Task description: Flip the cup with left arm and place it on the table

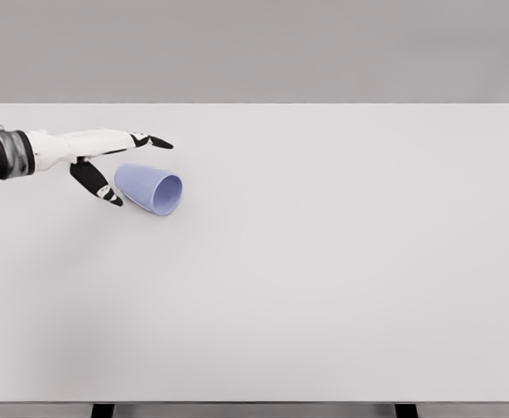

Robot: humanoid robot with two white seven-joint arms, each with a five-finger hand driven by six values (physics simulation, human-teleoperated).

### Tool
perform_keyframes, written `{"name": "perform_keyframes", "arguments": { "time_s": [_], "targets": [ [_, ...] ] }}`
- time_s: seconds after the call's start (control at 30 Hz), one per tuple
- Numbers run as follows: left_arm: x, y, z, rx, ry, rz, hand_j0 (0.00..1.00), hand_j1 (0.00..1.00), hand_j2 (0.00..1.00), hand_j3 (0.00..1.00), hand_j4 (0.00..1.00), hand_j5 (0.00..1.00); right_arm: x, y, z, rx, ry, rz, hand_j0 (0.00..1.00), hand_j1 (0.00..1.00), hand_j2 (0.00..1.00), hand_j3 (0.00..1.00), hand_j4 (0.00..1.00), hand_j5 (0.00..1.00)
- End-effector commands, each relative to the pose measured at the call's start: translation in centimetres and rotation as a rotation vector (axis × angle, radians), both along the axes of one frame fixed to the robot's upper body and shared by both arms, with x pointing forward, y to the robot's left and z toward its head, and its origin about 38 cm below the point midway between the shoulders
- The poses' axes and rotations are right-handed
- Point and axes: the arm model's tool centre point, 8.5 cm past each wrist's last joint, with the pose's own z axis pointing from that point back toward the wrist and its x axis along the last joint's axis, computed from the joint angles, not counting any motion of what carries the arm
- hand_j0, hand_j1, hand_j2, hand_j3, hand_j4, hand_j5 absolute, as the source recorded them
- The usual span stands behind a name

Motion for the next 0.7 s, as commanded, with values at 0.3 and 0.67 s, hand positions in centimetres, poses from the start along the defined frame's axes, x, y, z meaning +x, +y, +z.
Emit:
{"name": "perform_keyframes", "arguments": {
  "time_s": [0.3,0.67],
  "targets": [
    [0.2,-2.1,-2.3,0.023,0.063,0.011,1.00,1.00,1.00,1.00,1.00,1.00,0.0,0.0,0.0,0.000,-0.001,0.001,1.00,1.00,1.00,1.00,1.00,1.00],
    [0.7,-2.6,-2.6,0.042,0.086,0.056,1.00,1.00,1.00,1.00,1.00,1.00,0.0,0.0,0.0,0.000,-0.001,0.001,1.00,1.00,1.00,1.00,1.00,1.00]
  ]
}}
